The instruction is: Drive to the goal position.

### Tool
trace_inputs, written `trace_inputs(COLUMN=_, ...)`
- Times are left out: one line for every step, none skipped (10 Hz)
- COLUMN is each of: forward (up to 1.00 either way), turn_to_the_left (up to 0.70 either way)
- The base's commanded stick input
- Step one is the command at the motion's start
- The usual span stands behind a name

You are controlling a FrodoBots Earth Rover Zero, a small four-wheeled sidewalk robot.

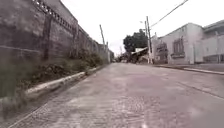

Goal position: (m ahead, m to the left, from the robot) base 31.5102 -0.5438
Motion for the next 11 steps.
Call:
trace_inputs(forward=1.0, turn_to_the_left=-0.27)
trace_inputs(forward=1.0, turn_to_the_left=-0.27)
trace_inputs(forward=1.0, turn_to_the_left=-0.27)
trace_inputs(forward=1.0, turn_to_the_left=-0.27)
trace_inputs(forward=1.0, turn_to_the_left=-0.27)
trace_inputs(forward=1.0, turn_to_the_left=-0.27)
trace_inputs(forward=1.0, turn_to_the_left=-0.27)
trace_inputs(forward=1.0, turn_to_the_left=-0.27)
trace_inputs(forward=1.0, turn_to_the_left=-0.27)
trace_inputs(forward=1.0, turn_to_the_left=-0.22)
trace_inputs(forward=1.0, turn_to_the_left=-0.03)
